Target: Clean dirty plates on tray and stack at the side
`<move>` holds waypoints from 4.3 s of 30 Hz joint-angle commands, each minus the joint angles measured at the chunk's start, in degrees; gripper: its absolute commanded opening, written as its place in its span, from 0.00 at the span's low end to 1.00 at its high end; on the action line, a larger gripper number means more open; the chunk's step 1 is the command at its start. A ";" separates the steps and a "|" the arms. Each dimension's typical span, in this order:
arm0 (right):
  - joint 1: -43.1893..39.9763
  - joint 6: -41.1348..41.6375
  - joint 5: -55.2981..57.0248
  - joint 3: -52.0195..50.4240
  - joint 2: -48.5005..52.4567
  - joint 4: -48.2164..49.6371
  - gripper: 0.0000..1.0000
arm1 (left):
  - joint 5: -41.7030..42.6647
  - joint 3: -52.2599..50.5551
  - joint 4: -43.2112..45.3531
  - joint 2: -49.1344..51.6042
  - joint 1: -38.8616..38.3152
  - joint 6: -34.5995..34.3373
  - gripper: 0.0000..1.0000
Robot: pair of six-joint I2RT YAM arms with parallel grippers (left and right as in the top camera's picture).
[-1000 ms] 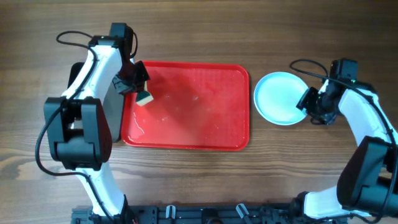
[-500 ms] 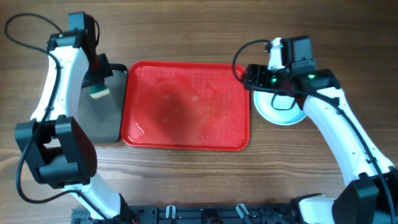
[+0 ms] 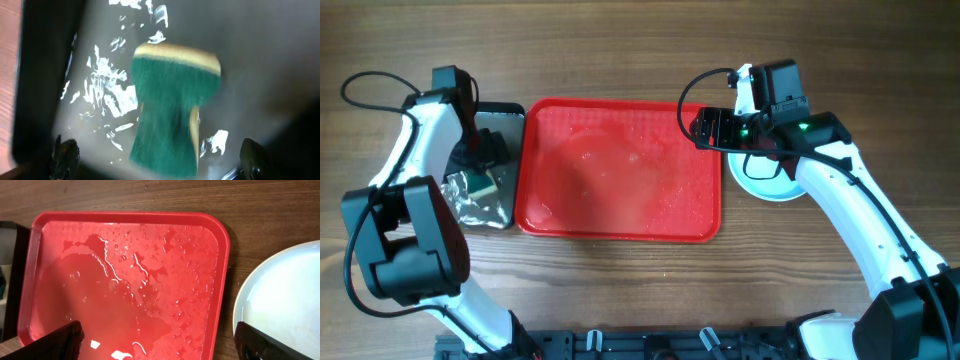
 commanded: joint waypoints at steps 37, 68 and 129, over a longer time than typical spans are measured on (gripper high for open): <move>-4.26 -8.81 19.85 -4.50 -50.01 -3.96 1.00 | 17.35 18.45 -9.44 -12.72 -2.58 0.28 1.00; -9.84 -9.55 8.50 -67.36 -87.67 37.13 1.00 | 17.33 18.45 -9.42 -12.72 -2.58 0.28 1.00; -9.84 -7.23 8.55 -67.36 -87.58 37.16 1.00 | 24.41 -77.24 57.81 -107.60 -5.49 3.17 1.00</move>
